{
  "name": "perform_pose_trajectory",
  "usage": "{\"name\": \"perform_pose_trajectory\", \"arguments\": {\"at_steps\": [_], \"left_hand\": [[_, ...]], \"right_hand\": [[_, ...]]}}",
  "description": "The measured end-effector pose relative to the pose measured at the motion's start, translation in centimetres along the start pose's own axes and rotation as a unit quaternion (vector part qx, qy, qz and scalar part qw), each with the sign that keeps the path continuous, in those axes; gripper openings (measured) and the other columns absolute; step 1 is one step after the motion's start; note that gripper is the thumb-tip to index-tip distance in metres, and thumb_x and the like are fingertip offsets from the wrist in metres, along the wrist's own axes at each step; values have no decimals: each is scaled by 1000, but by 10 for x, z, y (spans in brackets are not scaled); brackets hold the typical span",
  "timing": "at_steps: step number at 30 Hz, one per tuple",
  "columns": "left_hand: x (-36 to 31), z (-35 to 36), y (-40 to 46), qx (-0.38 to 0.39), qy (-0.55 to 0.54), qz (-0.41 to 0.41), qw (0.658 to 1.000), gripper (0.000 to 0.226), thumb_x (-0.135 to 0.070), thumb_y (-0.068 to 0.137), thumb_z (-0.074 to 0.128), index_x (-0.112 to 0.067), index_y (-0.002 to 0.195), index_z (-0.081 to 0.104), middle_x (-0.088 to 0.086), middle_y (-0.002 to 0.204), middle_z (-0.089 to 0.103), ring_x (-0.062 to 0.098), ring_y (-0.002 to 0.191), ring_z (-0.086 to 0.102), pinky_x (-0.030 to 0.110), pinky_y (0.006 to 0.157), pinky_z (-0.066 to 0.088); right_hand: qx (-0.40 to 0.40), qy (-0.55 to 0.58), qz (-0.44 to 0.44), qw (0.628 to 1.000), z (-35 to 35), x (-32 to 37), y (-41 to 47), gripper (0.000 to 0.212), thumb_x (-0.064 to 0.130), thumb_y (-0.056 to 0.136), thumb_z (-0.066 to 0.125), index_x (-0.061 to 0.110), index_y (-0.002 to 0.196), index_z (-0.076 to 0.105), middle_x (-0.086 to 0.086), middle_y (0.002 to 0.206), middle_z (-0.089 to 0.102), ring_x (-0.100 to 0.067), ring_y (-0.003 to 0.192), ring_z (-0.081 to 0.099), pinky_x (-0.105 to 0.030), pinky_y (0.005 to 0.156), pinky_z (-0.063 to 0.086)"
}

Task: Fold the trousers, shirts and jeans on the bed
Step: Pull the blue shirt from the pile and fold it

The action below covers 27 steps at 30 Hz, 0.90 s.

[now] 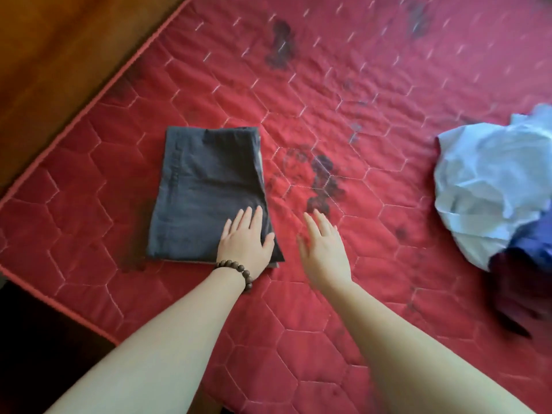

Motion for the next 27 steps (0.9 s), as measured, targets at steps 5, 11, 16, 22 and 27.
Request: {"name": "perform_pose_trajectory", "arguments": {"at_steps": [5,11,16,22,27], "left_hand": [[-120,2,-24,6,-17,90,996,62,-45,97,33,-19,151,19,1,158,22,16,146,13,36,119,7],[-248,40,-51,24,-4,162,987,60,-43,97,37,-18,150,24,2,157,25,16,146,15,36,119,10],[-345,93,-73,27,11,201,979,61,-43,95,40,-19,150,26,3,156,26,15,146,15,36,119,11],[-426,145,-84,-2,34,212,977,60,-37,93,51,-12,145,37,10,151,36,23,143,27,38,115,19],[-477,172,-59,-27,52,223,973,70,-40,87,56,-13,147,31,14,154,27,26,142,24,38,115,21]], "right_hand": [[-54,25,112,992,-74,-94,-64,50,23,96,49,12,144,40,-11,150,36,-25,140,31,-40,117,21],[-115,58,203,971,-128,-210,-137,45,20,94,53,8,137,49,-15,140,45,-29,129,42,-36,108,32],[-129,70,236,961,-139,-308,-182,43,21,94,53,9,135,51,-16,140,44,-30,129,43,-40,108,34],[-114,56,229,965,-152,-414,-206,46,27,96,51,17,140,45,-9,146,37,-23,134,33,-36,108,30],[-184,20,175,967,-184,-467,-179,56,26,88,65,9,139,48,-18,151,31,-31,141,29,-45,113,26]]}}
Point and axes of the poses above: each hand's wrist, its own y-axis towards the middle knuckle, its own z-axis out of the palm, x = y × z, the point moved 6 cm from there along y, towards the middle knuckle
